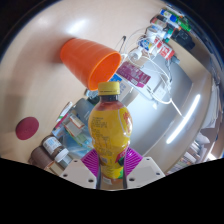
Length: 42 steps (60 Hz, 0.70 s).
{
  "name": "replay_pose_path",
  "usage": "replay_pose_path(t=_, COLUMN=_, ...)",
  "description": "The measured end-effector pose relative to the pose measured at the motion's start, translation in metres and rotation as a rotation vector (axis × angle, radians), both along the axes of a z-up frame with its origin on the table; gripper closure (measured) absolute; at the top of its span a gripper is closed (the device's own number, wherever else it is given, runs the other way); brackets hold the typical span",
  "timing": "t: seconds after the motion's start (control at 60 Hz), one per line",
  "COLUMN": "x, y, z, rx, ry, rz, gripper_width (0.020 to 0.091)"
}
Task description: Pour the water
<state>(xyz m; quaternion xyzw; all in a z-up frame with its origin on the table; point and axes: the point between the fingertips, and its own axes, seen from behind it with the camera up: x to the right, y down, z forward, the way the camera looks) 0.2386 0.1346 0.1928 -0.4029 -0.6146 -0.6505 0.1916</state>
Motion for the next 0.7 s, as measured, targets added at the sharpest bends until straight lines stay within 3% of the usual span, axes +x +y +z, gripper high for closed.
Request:
replay_pose_path(t=0.283, x=0.000, y=0.006, z=0.007, rx=0.009, ry=0.113, rz=0.018, gripper_width=0.0814)
replay_pose_path(t=0.433, x=0.007, y=0.002, z=0.052, rx=0.232, ry=0.834, rz=0.003, gripper_width=0.0814)
replay_pose_path(t=0.533, x=0.047, y=-0.008, z=0.087, rx=0.421, ry=1.364, rz=-0.074, gripper_width=0.0812)
replay_pose_path(t=0.6, x=0.061, y=-0.026, z=0.058, rx=0.496, ry=1.730, rz=-0.107, gripper_width=0.0813)
replay_pose_path(t=0.7, x=0.075, y=-0.043, z=0.008, rx=0.440, ry=2.099, rz=-0.202, gripper_width=0.0813)
